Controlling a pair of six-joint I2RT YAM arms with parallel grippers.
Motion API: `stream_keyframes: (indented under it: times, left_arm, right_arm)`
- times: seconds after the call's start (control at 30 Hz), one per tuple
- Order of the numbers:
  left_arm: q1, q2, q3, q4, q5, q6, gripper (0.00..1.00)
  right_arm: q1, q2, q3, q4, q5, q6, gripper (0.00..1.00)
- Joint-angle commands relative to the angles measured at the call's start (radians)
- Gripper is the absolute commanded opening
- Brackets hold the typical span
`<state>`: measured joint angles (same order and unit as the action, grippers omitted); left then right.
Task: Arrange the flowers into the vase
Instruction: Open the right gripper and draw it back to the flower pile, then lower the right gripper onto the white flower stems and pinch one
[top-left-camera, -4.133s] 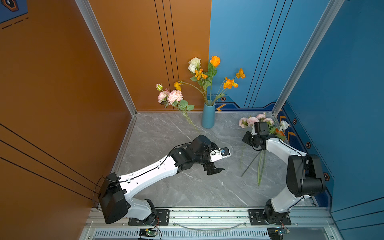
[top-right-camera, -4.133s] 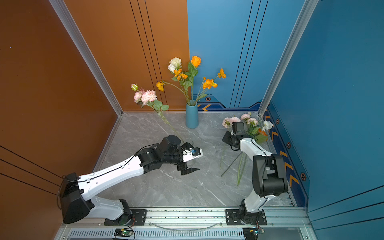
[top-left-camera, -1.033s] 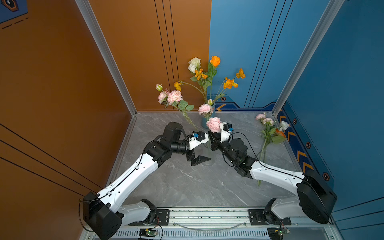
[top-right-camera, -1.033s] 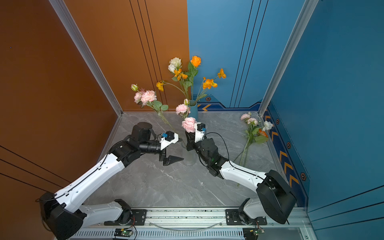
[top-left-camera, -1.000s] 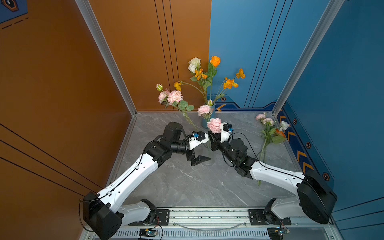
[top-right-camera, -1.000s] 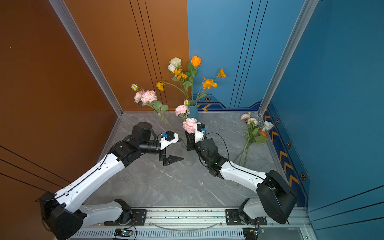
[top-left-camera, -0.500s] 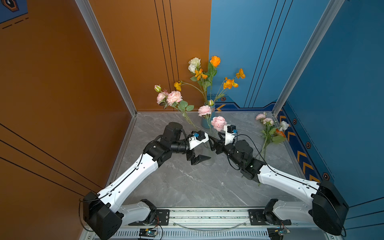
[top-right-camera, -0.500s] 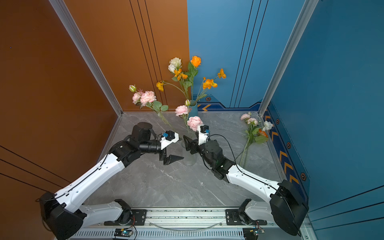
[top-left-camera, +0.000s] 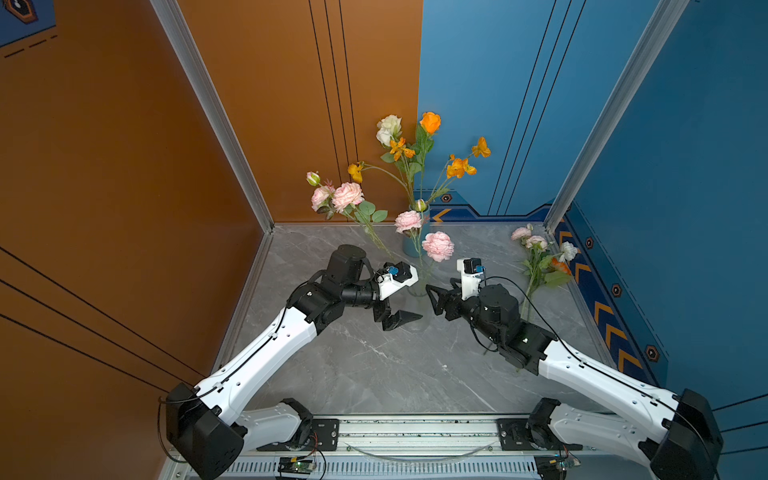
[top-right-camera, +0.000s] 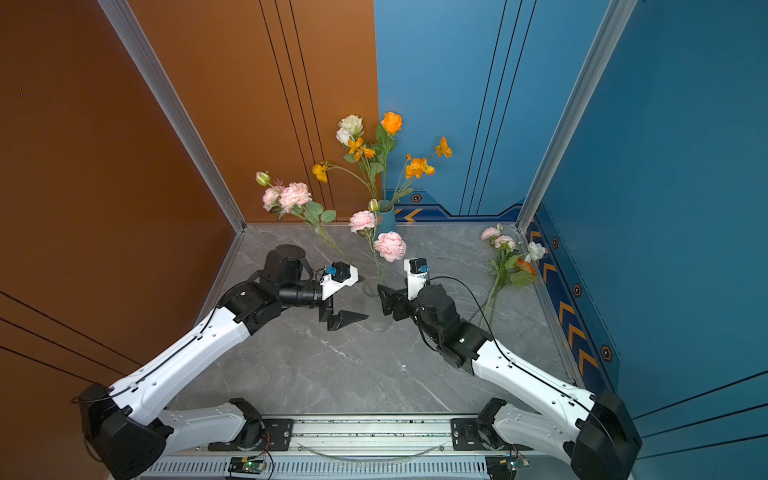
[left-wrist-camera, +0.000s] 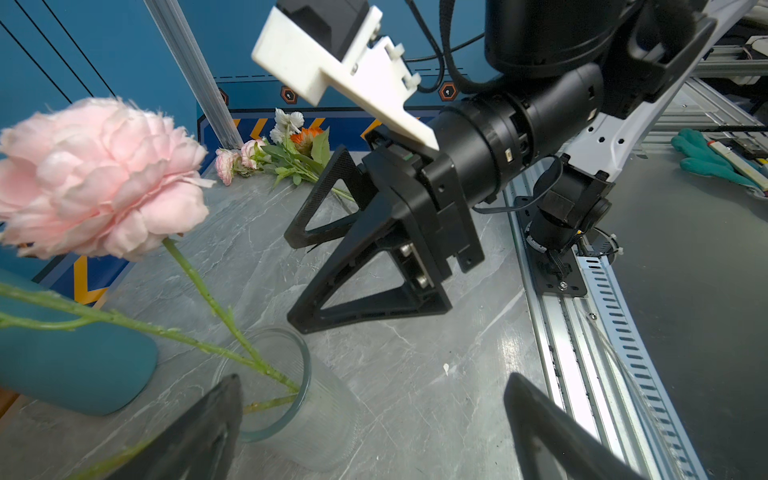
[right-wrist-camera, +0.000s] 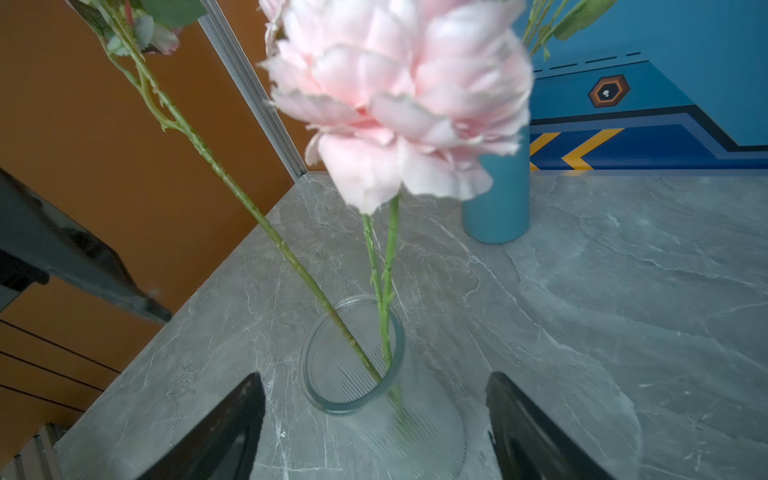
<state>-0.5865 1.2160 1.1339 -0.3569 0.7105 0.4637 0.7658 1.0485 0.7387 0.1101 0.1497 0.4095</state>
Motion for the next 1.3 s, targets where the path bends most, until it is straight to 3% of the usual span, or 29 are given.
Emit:
stream_keyframes:
  times: [0.0, 0.13, 0.27, 0.4, 0.5, 0.63, 0.73, 0.93, 1.27]
  left_arm:
    - [-0.016, 0.006, 0.023, -0.017, -0.007, 0.005, 0.98]
    - [-0.054, 0.02, 0.025, -0.007, -0.063, 0.0, 0.98]
    - [-0.178, 0.049, -0.003, 0.072, -0.298, -0.025, 0.98]
    - [-0.314, 0.099, -0.025, 0.117, -0.462, -0.017, 0.98]
    - [-0.385, 0.127, -0.034, 0.124, -0.513, -0.001, 0.98]
    - [-0.447, 0.14, -0.053, 0.122, -0.546, 0.039, 0.98]
    - [-0.466, 0.146, -0.056, 0.117, -0.57, 0.052, 0.98]
    - [-0.476, 0.148, -0.052, 0.104, -0.593, 0.062, 0.98]
    - [-0.478, 0.157, -0.051, 0.099, -0.598, 0.059, 0.98]
  right_arm:
    - [-0.056, -0.042, -0.025, -0.204, 0.117, 0.085, 0.79]
    - [-0.28, -0.094, -0.073, -0.285, 0.083, 0.237, 0.7]
    - [-0.545, -0.094, -0.075, -0.386, 0.016, 0.278, 0.72]
    - [-0.837, 0.048, -0.049, -0.379, -0.207, 0.279, 0.7]
    - [-0.953, 0.231, 0.006, -0.335, -0.363, 0.252, 0.61]
    - [-0.979, 0.426, 0.095, -0.31, -0.439, 0.21, 0.51]
    - [-0.972, 0.493, 0.134, -0.304, -0.39, 0.191, 0.47]
    - [-0.976, 0.557, 0.182, -0.345, -0.281, 0.152, 0.46]
    - [-0.979, 0.647, 0.265, -0.376, -0.249, 0.116, 0.4]
